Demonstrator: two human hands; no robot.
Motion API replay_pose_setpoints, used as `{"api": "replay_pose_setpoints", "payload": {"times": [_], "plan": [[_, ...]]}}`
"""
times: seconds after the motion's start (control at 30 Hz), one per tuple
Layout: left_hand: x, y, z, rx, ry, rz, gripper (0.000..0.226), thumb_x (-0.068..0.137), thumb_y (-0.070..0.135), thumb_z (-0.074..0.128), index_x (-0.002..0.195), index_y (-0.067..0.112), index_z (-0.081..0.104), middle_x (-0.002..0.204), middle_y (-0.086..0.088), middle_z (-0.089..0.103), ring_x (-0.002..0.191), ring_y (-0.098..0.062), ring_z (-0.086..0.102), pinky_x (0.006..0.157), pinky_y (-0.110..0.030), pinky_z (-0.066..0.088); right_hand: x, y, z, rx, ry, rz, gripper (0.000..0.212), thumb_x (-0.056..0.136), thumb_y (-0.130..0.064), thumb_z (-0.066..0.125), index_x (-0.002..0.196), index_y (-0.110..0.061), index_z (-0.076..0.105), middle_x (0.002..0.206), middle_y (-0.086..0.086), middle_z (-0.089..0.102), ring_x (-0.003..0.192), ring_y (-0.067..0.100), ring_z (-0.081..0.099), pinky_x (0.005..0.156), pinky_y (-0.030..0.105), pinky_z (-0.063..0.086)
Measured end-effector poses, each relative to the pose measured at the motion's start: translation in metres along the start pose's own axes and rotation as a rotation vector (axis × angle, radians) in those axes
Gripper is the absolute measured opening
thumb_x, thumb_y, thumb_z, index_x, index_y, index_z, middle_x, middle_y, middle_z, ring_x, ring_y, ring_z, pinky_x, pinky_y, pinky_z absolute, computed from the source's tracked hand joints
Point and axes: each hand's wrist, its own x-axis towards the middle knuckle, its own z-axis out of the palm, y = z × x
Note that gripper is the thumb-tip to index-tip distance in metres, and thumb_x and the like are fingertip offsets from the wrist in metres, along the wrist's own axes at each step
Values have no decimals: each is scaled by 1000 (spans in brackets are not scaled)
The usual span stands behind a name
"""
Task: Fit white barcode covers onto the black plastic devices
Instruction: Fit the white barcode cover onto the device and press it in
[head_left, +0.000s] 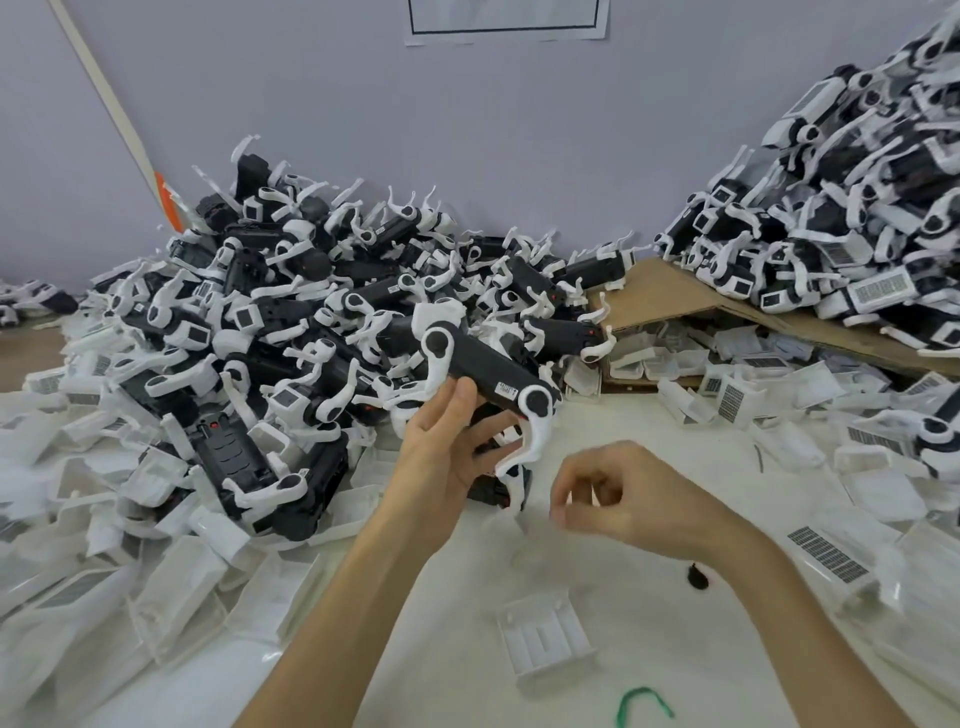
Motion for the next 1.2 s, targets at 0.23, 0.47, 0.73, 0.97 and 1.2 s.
{"api": "replay_pose_setpoints", "payload": {"times": [0.23, 0.47, 0.73, 0.97, 1.2], "plan": [[-2, 3, 0, 29, -3, -6, 48, 79, 45, 69, 118, 16, 67, 116, -8, 67, 96, -23, 68, 76, -32, 57, 1, 1, 20, -197, -410, 199, 19, 70, -33, 87, 78, -34, 70, 56, -19, 52, 53, 1, 45, 57, 22, 38], [-3, 4, 0, 67, 56, -14, 63, 87, 49, 63, 133, 6, 59, 125, -12, 66, 107, -27, 66, 80, -32, 58, -2, -2, 4, 418, -280, -1, 12, 89, -10, 70, 89, -13, 58, 85, 9, 69, 69, 25, 71, 63, 32, 55], [-4, 3, 0, 31, 42, -51, 35, 85, 45, 69, 81, 12, 62, 92, -7, 69, 79, -18, 70, 63, -25, 55, 4, 2, -3, 840, 684, -96, 28, 89, -2, 67, 97, -27, 76, 75, 1, 73, 49, 22, 68, 46, 25, 52], [-6, -5, 13, 182, -19, -22, 25, 82, 33, 71, 105, 23, 76, 109, -8, 74, 98, -29, 72, 77, -29, 58, 10, -2, 21, 353, 1059, -173, 37, 91, -5, 70, 109, -37, 72, 86, -24, 75, 70, 5, 73, 64, 28, 60], [-9, -7, 19, 339, -50, -37, 53, 71, 43, 81, 118, 20, 72, 119, -9, 72, 97, -25, 74, 88, -39, 60, 5, -14, 32, 390, 990, -287, 48, 87, 3, 67, 113, -37, 71, 109, -19, 74, 87, 0, 72, 77, 13, 54]]}}
